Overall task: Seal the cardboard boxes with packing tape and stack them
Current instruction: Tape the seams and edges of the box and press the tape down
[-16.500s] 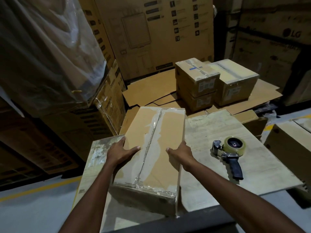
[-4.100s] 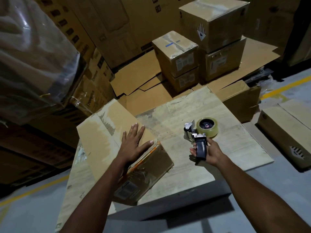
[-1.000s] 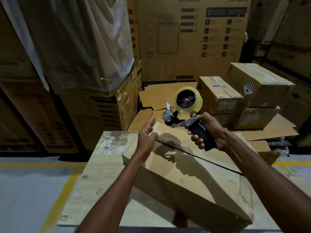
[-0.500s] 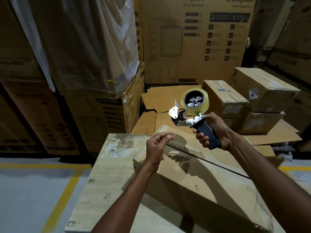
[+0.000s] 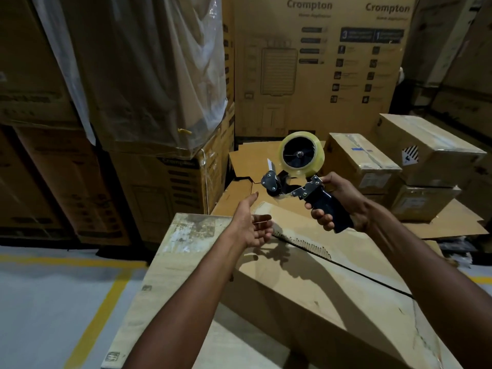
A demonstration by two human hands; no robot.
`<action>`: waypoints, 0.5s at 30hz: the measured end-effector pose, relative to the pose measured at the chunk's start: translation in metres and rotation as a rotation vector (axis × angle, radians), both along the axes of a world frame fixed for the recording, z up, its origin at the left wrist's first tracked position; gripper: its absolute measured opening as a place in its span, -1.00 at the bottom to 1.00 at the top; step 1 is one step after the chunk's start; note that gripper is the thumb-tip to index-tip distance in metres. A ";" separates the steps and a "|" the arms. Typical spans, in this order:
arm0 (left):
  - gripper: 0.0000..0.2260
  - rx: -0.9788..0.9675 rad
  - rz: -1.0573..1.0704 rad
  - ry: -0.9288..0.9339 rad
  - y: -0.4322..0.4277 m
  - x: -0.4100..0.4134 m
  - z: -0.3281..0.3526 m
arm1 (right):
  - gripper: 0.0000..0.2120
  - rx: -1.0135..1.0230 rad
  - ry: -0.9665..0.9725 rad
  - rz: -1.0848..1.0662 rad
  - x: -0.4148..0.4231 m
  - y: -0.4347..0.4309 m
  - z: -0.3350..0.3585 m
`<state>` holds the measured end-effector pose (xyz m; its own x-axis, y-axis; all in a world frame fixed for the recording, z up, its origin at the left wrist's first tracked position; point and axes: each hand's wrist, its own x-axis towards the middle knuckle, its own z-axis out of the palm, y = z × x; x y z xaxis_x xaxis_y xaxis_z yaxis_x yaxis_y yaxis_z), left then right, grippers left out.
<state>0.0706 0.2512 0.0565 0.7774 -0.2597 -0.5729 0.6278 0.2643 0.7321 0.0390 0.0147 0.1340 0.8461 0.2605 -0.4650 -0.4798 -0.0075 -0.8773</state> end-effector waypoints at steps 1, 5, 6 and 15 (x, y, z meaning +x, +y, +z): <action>-0.37 -0.009 -0.003 0.015 0.000 0.004 0.003 | -0.41 -0.006 0.002 0.009 0.001 0.000 0.000; -0.68 0.034 0.150 -0.155 -0.005 0.017 0.000 | -0.41 0.021 0.011 0.021 0.005 -0.003 -0.002; -0.75 0.052 0.182 -0.275 -0.006 0.020 -0.002 | -0.41 0.035 0.011 0.022 0.007 -0.004 -0.003; -0.55 0.082 0.179 -0.629 -0.017 0.010 -0.005 | -0.43 0.097 0.028 0.013 0.012 -0.014 -0.011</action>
<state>0.0806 0.2339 0.0511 0.9975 -0.0705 -0.0077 0.0254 0.2529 0.9672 0.0508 0.0005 0.1227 0.8295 0.3166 -0.4601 -0.5043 0.0707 -0.8606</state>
